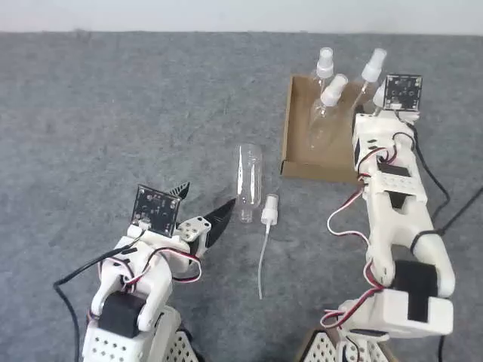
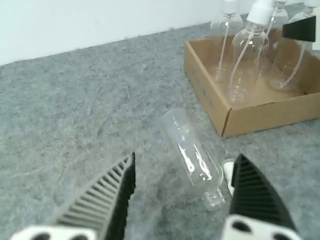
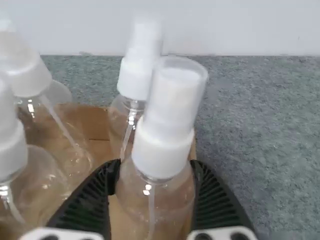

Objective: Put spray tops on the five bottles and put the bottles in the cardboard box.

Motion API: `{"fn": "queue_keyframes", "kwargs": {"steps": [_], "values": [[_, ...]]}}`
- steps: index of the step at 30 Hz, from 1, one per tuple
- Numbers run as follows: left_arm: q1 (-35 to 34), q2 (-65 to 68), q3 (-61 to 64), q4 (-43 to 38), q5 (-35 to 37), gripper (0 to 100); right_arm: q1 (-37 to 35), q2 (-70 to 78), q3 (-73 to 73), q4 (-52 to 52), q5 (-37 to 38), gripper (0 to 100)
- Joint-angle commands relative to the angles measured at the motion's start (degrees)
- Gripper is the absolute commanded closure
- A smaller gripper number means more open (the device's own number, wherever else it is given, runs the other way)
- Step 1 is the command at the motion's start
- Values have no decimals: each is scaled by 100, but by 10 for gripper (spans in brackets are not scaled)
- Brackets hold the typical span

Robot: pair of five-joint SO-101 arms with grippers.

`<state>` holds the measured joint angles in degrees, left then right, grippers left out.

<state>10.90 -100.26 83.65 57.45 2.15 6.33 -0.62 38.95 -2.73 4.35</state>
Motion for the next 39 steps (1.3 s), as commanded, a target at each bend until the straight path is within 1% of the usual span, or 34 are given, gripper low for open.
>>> {"fn": "queue_keyframes", "kwargs": {"steps": [1,19,25,27,39], "values": [[-9,-79,-48,-176,-53,712,13,-48,-35,-180,-62,992],[-18,-79,-48,-176,-62,712,4,-40,-9,-119,-18,984],[-18,-79,-48,-176,-62,712,4,-57,0,22,-26,840],[-18,-79,-48,-176,-62,712,-4,-84,-9,145,-35,809],[-18,-79,-48,-176,-62,712,-4,-92,-9,171,-18,714]]}}
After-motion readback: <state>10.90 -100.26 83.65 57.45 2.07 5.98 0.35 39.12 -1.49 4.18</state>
